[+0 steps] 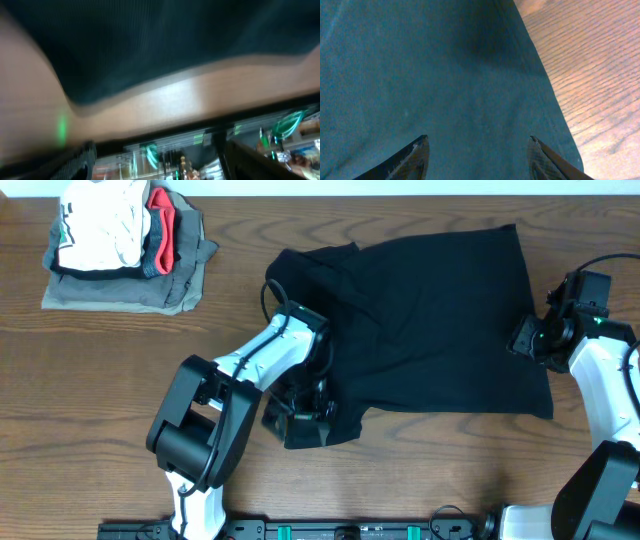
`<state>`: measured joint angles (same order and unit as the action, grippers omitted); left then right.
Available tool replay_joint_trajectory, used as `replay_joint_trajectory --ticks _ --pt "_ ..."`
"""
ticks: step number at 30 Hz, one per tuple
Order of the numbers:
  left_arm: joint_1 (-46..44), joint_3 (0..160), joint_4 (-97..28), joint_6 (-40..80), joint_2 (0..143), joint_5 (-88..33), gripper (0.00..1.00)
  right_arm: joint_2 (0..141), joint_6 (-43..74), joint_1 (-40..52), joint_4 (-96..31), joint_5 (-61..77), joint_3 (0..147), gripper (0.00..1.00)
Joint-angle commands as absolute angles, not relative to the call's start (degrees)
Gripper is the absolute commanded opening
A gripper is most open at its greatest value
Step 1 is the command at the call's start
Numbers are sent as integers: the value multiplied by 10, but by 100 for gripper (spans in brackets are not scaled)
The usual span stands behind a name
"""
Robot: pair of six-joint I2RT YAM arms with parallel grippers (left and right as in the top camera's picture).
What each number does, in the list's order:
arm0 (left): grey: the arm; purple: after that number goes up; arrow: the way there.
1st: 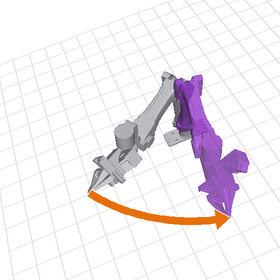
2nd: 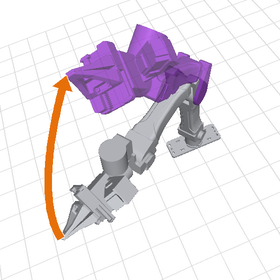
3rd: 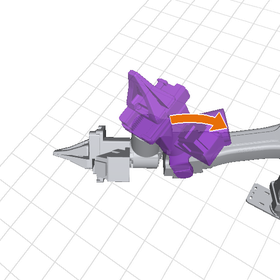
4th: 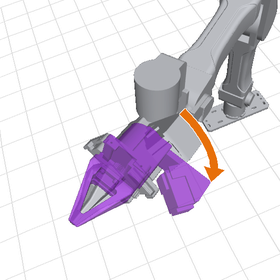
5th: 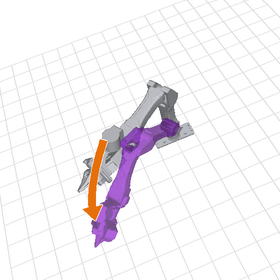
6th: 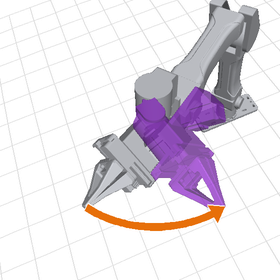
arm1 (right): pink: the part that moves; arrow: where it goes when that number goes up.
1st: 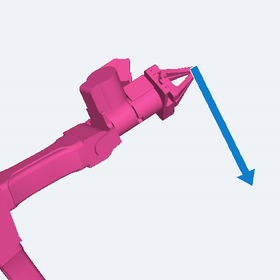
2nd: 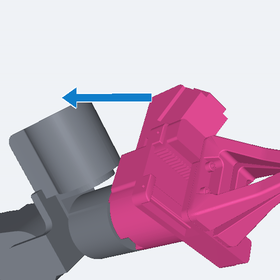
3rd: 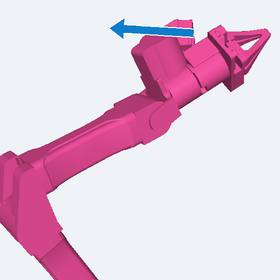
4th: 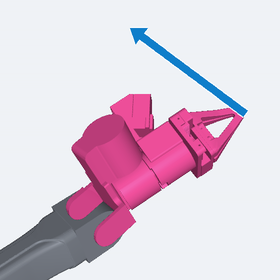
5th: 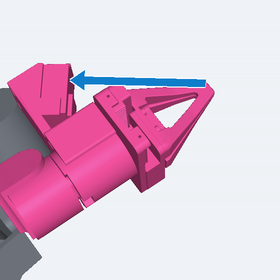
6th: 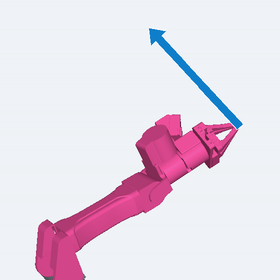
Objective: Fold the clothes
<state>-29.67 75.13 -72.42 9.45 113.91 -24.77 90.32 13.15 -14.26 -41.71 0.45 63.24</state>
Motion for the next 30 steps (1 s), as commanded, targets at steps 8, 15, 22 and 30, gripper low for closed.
replay_joint_trajectory --ticks 8,15,22,30 --pt "-191 847 -511 82 1130 -121 83 907 126 -138 -418 3 631 60" --pt "-164 845 -214 27 1163 -121 37 907 128 -128 -414 9 631 60" --pt "-163 845 -56 19 1244 -121 22 907 128 -114 -416 9 631 60" --pt "-158 845 -138 19 1256 -95 22 907 128 -112 -416 9 631 59"
